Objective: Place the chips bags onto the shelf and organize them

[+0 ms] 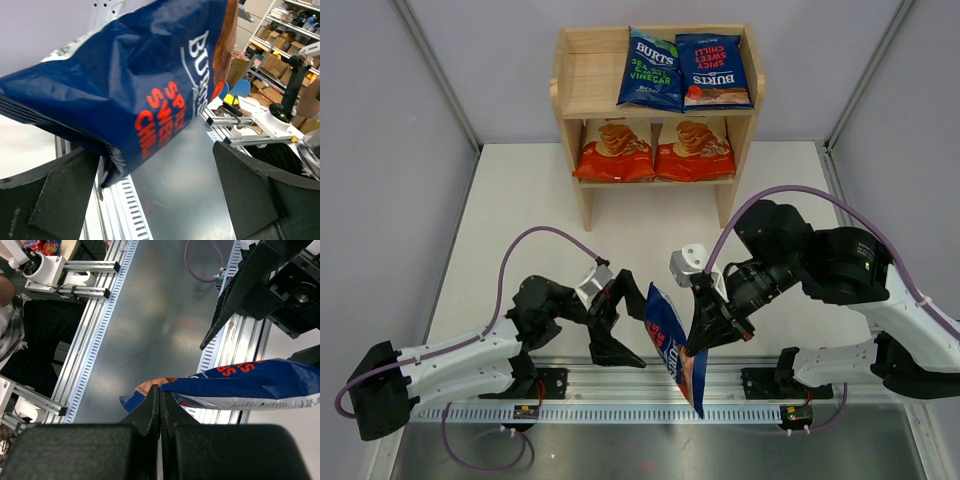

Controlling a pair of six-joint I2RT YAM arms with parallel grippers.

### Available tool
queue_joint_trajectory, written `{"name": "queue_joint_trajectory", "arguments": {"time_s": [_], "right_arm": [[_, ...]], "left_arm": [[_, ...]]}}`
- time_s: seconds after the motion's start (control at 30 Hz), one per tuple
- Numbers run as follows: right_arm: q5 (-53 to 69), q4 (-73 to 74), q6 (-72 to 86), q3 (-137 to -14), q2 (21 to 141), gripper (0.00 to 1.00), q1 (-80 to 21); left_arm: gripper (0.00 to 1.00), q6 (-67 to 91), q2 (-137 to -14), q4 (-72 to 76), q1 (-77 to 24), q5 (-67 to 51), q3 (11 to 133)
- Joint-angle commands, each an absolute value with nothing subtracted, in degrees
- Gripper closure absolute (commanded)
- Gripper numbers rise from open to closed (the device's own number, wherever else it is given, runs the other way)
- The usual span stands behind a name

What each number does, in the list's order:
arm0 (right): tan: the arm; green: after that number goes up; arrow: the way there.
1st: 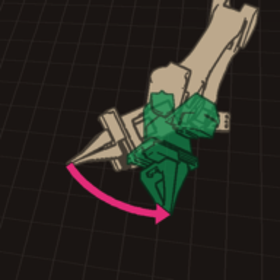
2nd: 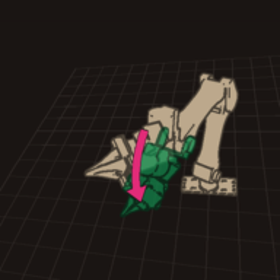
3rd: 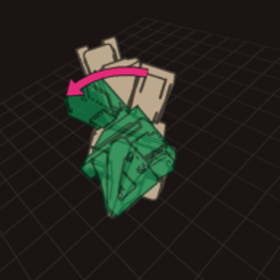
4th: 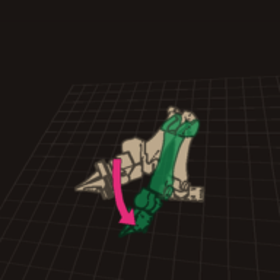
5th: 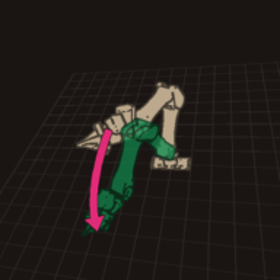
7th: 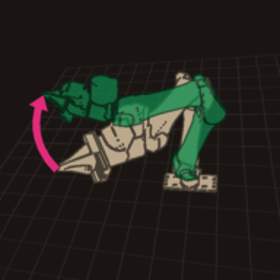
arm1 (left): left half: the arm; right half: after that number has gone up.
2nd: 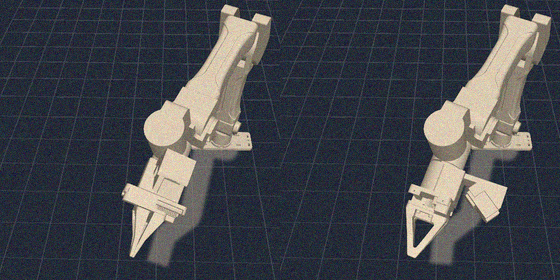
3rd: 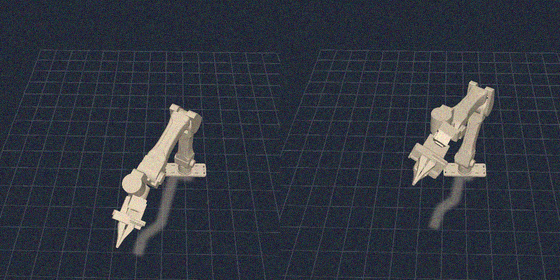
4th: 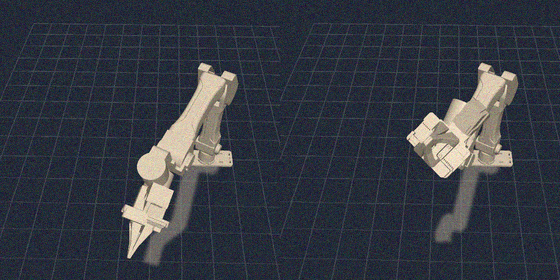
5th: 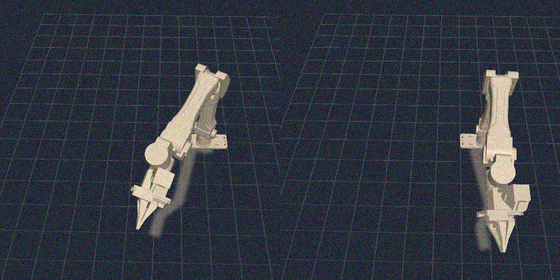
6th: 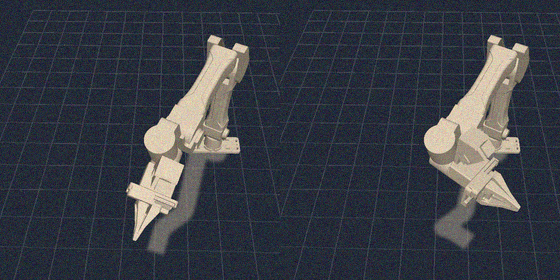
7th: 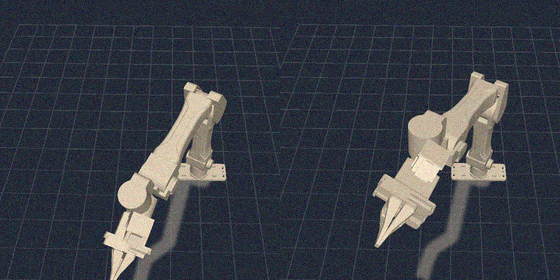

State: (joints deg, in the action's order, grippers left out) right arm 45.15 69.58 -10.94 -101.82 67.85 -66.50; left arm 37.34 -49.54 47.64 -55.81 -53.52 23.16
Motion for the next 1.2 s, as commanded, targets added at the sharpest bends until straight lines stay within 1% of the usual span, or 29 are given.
{"name": "queue_joint_trajectory", "arguments": {"time_s": [0.0, 0.03, 0.1, 0.2, 0.27, 0.33, 0.37, 0.47, 0.53, 0.67, 0.73, 0.87, 1.07, 1.1, 1.17], "right_arm": [[47.5, 66.4, -11.4, -104.0, 66.8, 1.00, -67.1], [47.9, 65.9, -11.3, -104.1, 66.8, 1.00, -67.1], [49.5, 65.1, -10.6, -104.7, 66.8, 1.00, -67.1], [51.3, 65.5, -11.2, -105.9, 67.3, 1.00, -67.1], [52.4, 65.8, -11.8, -106.3, 67.7, 1.00, -67.1], [52.1, 65.9, -12.0, -106.3, 67.8, 1.00, -67.1], [52.0, 66.0, -12.2, -106.2, 67.7, 1.00, -67.1], [51.9, 65.5, -12.5, -105.4, 67.2, 1.00, -67.1], [52.0, 64.9, -12.4, -104.8, 66.7, 1.00, -67.2], [51.7, 64.0, -12.4, -104.0, 66.1, 1.00, -67.1], [49.2, 64.4, -12.5, -103.6, 66.0, 1.00, -67.1], [43.6, 65.2, -12.6, -102.0, 65.3, 1.00, -67.2], [38.8, 65.3, -11.9, -100.3, 65.2, 1.00, -67.2], [37.9, 65.5, -11.7, -100.3, 65.1, 1.00, -67.1], [35.4, 65.7, -11.4, -100.1, 64.6, 1.00, -67.1]], "left_arm": [[0.01, 35.8, -49.2, 49.9, -56.2, -49.6, 25.4], [0.01, 34.6, -49.0, 47.6, -56.2, -44.7, 25.7], [0.01, 31.8, -49.3, 40.1, -56.2, -40.7, 27.2], [0.01, 33.6, -52.3, 43.0, -56.1, -42.0, 27.8], [0.01, 35.5, -54.0, 46.9, -56.1, -45.1, 27.8], [0.01, 40.4, -57.0, 56.7, -56.2, -49.9, 27.2], [0.01, 42.7, -58.1, 65.7, -56.2, -51.6, 26.8], [0.01, 52.1, -61.8, 79.8, -56.6, -54.8, 26.3], [0.01, 54.0, -63.2, 83.3, -56.9, -55.1, 26.7], [0.02, 54.3, -63.3, 83.7, -57.7, -55.1, 27.4], [0.07, 54.2, -62.8, 83.5, -57.7, -55.1, 27.3], [0.40, 52.9, -60.4, 81.7, -57.7, -54.9, 26.3], [0.64, 50.1, -57.4, 75.8, -57.7, -53.7, 24.3], [0.66, 49.5, -56.5, 75.0, -57.7, -53.5, 24.3], [0.68, 47.6, -55.6, 71.7, -57.7, -53.2, 24.1]]}}
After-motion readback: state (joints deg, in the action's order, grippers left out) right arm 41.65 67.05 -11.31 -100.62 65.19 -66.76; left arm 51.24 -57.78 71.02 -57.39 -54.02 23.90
